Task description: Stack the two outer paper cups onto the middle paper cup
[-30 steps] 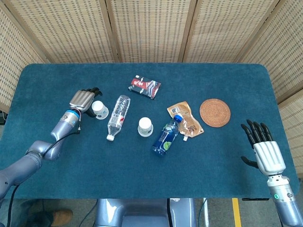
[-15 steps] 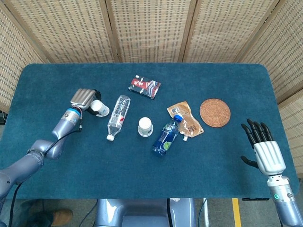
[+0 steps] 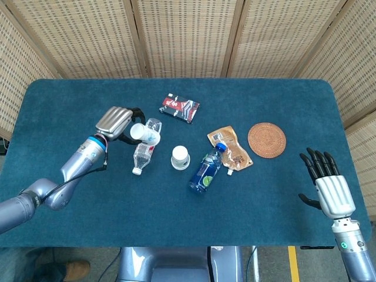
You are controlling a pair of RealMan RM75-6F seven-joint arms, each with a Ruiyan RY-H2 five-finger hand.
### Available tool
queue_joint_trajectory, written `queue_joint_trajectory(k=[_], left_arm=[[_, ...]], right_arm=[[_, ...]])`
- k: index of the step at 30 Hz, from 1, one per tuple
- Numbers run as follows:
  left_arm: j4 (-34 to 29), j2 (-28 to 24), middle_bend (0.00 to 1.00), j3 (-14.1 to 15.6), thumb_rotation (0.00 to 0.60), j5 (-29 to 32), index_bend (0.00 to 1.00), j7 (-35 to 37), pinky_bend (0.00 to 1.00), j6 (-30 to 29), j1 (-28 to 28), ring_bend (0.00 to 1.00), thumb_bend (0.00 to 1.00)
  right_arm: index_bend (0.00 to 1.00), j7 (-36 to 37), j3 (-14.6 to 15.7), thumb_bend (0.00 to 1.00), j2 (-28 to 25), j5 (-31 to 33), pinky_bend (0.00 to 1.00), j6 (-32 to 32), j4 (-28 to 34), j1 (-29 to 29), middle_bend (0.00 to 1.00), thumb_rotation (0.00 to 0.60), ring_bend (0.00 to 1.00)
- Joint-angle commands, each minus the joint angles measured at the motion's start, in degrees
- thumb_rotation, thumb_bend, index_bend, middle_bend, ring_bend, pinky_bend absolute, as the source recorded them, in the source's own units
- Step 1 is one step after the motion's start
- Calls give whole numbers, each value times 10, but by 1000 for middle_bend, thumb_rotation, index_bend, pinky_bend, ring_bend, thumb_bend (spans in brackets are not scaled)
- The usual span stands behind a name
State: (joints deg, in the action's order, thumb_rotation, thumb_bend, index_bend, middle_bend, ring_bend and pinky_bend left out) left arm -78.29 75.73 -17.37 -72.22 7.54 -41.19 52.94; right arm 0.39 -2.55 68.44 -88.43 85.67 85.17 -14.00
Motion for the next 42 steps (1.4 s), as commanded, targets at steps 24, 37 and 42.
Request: queue_joint_trajectory(k=[24,37,42], left_arm=[[6,93,374,9,600,158,503,-186,444,31,111,425,152],[5,114,24,23,600,193,147,-220,182,31,136,45,1],[-14,103,0,22,600,200,0,-219,112,23,135,0,0]], right_arm=[[0,15,-18,0,-5,3,0,-6,-4,10,0,600,0],[0,24,-22,0,-9,-2,0,-5,-5,13,0,600,0],[0,25,-22,0,-10,-5,0,-4,-3,14,0,600,0]])
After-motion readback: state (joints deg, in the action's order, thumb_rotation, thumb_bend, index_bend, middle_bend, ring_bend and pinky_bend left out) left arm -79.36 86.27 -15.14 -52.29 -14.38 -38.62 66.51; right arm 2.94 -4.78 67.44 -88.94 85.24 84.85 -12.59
